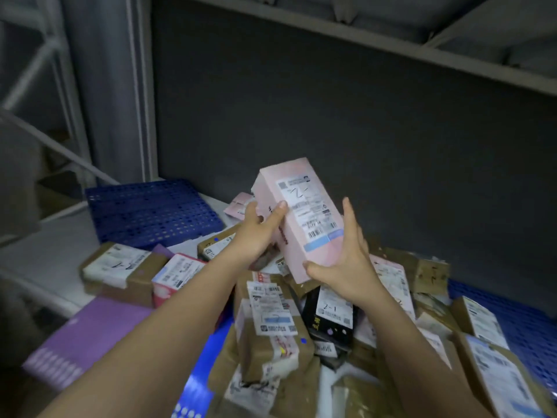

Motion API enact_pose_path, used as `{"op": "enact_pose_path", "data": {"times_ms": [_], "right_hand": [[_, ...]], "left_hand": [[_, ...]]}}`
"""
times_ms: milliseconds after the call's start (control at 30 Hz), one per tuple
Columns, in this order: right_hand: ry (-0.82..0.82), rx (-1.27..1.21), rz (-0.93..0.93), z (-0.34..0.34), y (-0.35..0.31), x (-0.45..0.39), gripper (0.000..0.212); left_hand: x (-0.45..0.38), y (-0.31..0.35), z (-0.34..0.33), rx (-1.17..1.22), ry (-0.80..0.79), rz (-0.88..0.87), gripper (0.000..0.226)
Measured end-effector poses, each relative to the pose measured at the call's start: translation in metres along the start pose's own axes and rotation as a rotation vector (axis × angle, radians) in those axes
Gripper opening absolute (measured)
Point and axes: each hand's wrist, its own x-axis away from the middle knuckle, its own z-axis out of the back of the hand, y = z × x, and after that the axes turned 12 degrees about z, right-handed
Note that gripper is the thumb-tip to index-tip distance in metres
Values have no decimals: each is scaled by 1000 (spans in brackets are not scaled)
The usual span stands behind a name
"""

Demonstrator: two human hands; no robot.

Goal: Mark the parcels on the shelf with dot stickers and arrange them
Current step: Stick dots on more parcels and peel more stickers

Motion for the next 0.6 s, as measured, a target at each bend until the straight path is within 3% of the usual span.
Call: {"op": "enact_pose_path", "data": {"times_ms": [167, 233, 333, 400, 467, 533, 600], "right_hand": [[-118, 94, 111, 14, -35, 46, 127], [-63, 36, 121, 17, -44, 60, 125], [185, -258, -47, 8, -49, 76, 121], [250, -647, -246, -1, -55, 81, 117], [339, -1033, -322, -7, -58, 82, 96], [456, -1142, -332, -6, -58, 82, 76], [472, -1079, -352, -3, -53, 83, 66]], "left_hand": [[57, -2, 23, 174, 58, 3, 62], [73, -2, 30, 214, 73, 8, 67], [93, -2, 33, 268, 97, -4, 51], [107, -1, 27, 315, 90, -2, 49], [120, -1, 20, 322, 66, 14, 56], [129, -1, 18, 235, 125, 30, 61], [134, -2, 26, 26, 293, 14, 70]]}}
